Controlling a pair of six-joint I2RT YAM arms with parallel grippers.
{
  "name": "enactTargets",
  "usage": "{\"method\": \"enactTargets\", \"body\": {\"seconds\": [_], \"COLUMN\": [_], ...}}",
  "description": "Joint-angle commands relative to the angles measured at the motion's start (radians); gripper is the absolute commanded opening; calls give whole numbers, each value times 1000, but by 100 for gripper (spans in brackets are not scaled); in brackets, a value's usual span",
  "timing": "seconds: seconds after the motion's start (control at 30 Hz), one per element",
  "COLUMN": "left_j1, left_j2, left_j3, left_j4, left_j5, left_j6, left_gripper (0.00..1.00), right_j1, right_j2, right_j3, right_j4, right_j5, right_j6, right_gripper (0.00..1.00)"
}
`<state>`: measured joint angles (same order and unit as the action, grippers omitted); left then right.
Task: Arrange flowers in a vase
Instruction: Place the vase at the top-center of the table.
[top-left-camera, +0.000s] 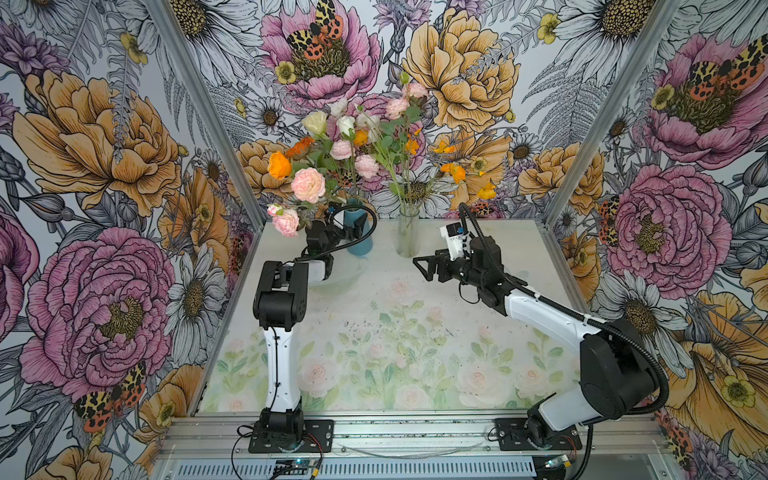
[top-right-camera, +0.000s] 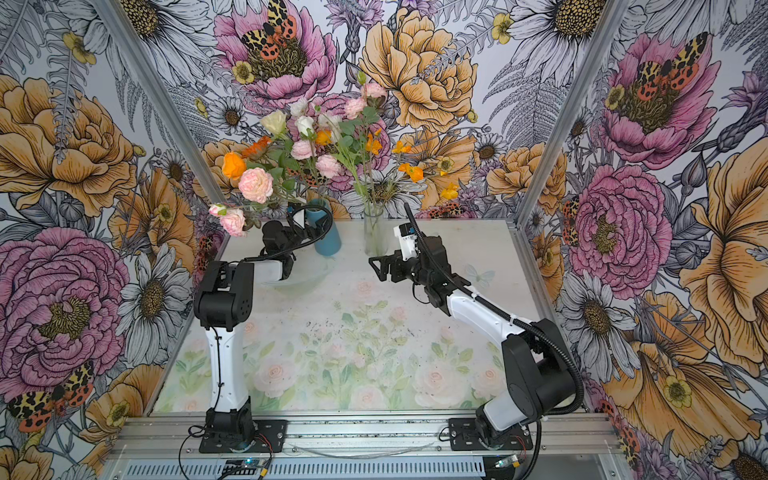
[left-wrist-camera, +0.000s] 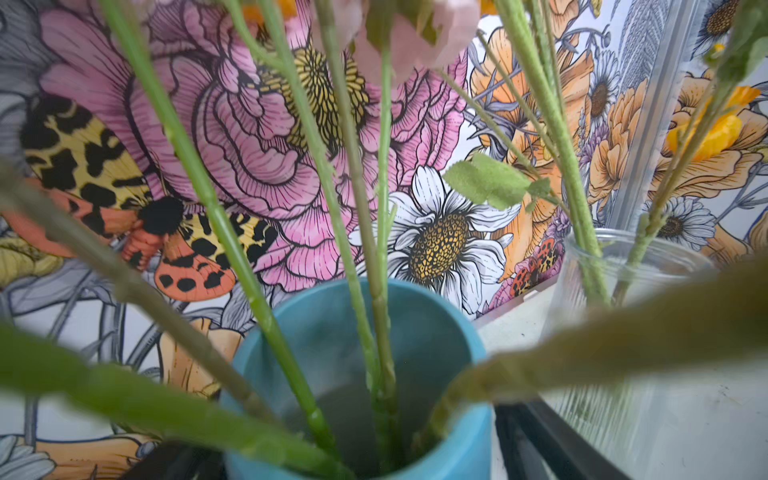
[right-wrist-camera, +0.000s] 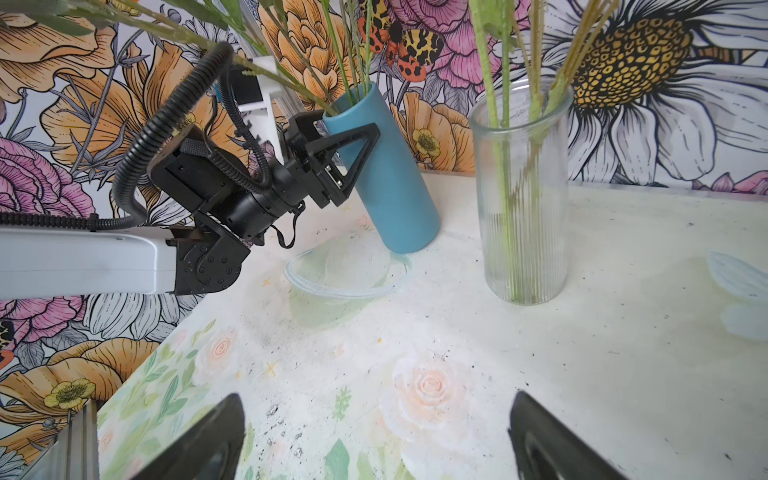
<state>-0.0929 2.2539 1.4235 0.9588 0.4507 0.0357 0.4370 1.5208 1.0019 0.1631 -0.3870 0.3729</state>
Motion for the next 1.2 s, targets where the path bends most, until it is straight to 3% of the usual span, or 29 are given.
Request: {"method": "enactTargets", "body": {"seconds": [0.0,0.4,0.67,0.8,0.9,1.17], "left_j1": [10,12,33,45,51,45], "left_j2": [-10,-11,-35,-44,-75,-286], "left_j3": [18,-6,-131,-187,-269,-599], "left_j4": [93,131,314,387,454,444], "left_j5": [-11,-14,-32,13,-8,-128], "left_j6": [4,-7,-105,-162,-215,-173], "left_gripper": [99,99,99,99,99,99], "right_j1": [-4,-9,-19,-24,-24,-60], "right_j2": [-9,-5,-26,-35,-46,-138], "right_j3": [-8,-11,-18,-19,-32,-78], "right_j4": [31,39,36,39,65,4], "right_j5": [2,0,-12,-15,-18,55], "right_j6": [-5,-3,1,6,18,24], "right_gripper": [99,100,100,99,99,100]}}
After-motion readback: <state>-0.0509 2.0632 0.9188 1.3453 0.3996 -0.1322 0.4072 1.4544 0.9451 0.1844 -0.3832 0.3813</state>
